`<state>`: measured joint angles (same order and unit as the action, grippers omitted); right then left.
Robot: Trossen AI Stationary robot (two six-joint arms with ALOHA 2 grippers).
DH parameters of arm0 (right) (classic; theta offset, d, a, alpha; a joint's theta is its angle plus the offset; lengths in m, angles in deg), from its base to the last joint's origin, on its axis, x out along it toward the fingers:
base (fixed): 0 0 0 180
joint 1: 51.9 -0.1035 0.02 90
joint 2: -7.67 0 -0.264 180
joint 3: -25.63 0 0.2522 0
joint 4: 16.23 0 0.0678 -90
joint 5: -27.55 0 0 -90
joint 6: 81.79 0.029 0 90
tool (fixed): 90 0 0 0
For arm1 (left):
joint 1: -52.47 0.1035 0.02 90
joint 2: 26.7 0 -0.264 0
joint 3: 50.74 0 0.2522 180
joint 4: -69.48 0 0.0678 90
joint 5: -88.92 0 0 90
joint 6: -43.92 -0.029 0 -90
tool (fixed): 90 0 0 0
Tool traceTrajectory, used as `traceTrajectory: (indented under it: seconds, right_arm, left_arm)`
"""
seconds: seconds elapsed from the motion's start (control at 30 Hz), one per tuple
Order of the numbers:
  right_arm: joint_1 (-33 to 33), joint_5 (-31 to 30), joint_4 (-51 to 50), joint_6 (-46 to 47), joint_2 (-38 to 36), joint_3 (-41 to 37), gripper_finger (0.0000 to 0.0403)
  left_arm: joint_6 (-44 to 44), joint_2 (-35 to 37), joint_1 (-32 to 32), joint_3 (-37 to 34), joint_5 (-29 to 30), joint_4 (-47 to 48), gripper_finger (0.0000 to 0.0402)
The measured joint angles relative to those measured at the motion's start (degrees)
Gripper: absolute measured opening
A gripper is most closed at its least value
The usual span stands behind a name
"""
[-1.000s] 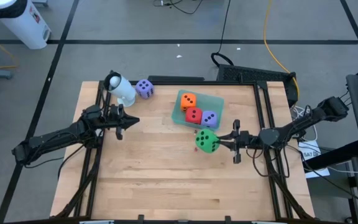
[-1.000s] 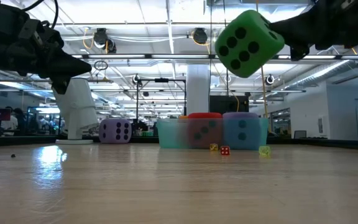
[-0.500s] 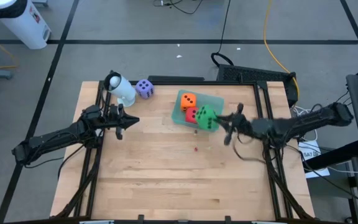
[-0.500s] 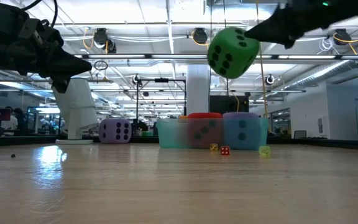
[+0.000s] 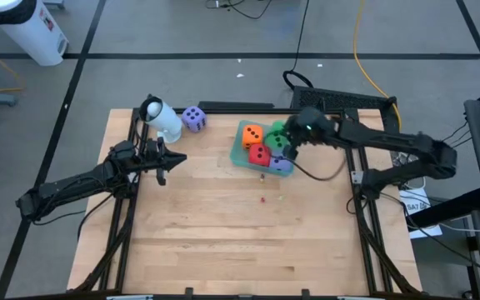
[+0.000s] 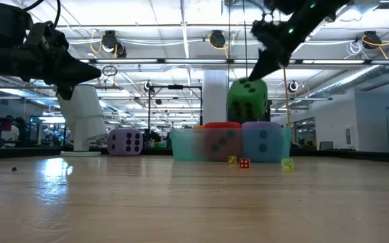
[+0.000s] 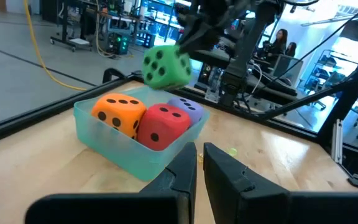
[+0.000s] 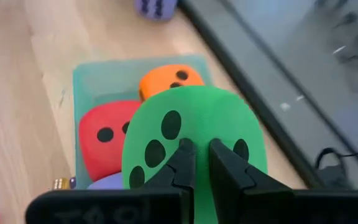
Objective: Pick & Place Dice
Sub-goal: Put the large green die into the blue bin
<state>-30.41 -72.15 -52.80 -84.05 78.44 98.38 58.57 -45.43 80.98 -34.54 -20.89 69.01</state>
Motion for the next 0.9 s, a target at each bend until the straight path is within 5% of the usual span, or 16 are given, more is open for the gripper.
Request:
traceTrajectory:
  seconds: [0.13, 0.53, 0.9]
  right_arm:
    - [3.5, 5.3, -0.4, -1.7, 6.0, 3.4, 0.0017]
    - [6.0, 4.9, -3.7, -9.9, 11.3, 7.2, 0.0017]
    - [2.0, -4.8, -2.0, -18.5, 15.7, 7.2, 0.0017]
  left_arm:
    - [0.4, 0.0, 0.0, 0.0, -0.1, -0.2, 0.0037]
    - [0.5, 0.0, 0.0, 0.0, -0.2, -0.2, 0.0037]
    - [-0.4, 0.0, 0.0, 0.0, -0.2, -0.2, 0.0037]
